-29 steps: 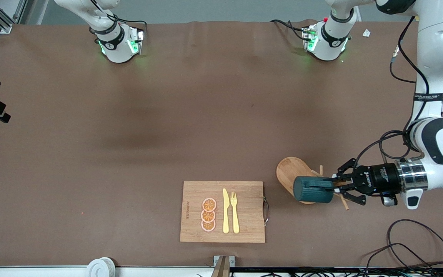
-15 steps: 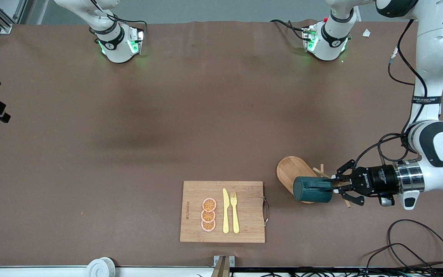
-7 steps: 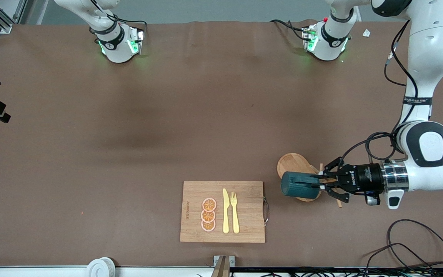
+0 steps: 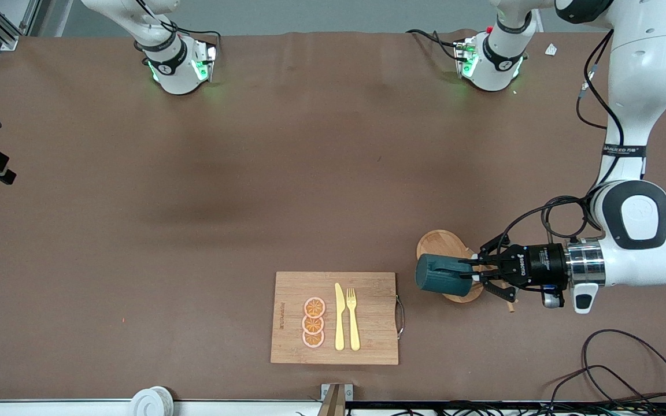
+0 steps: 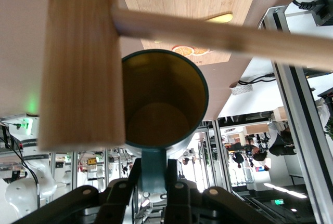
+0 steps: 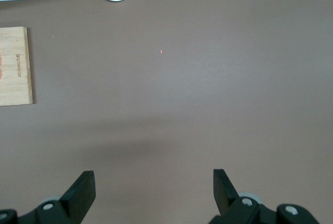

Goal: Pass cup and hang on rack
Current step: 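Lower the mug handle onto a rack peg with the left gripper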

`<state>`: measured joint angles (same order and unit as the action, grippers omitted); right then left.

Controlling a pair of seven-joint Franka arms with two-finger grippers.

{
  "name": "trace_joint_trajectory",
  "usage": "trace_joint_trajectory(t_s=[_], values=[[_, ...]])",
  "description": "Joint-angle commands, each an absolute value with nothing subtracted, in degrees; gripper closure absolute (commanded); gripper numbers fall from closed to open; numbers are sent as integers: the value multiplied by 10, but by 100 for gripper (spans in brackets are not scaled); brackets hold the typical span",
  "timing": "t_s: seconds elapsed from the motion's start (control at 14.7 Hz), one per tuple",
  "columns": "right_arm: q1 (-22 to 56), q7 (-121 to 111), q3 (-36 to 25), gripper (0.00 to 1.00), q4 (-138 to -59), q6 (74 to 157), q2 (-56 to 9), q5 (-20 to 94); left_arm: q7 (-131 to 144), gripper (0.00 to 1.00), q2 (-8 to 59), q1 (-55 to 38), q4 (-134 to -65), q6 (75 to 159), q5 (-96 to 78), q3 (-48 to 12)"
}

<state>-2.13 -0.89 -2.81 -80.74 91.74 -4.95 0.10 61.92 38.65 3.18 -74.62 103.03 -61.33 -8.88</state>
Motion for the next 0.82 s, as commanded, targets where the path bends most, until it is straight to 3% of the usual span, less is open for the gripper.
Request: trace_joint_trajectory(t_s=[0.0,0.34,0.75], values=[[-24,-15,-25,0,-800,911,-52,-4,644,99,364,26,-749,1024,-598,-93],[-24,-16,-25,0,-800,911,-52,-5,655,99,353,23,-750,1020,-571,-103],[-24,-17,-25,0,-800,911,-52,-6,638,99,356,47,-752,945,-548,-100]])
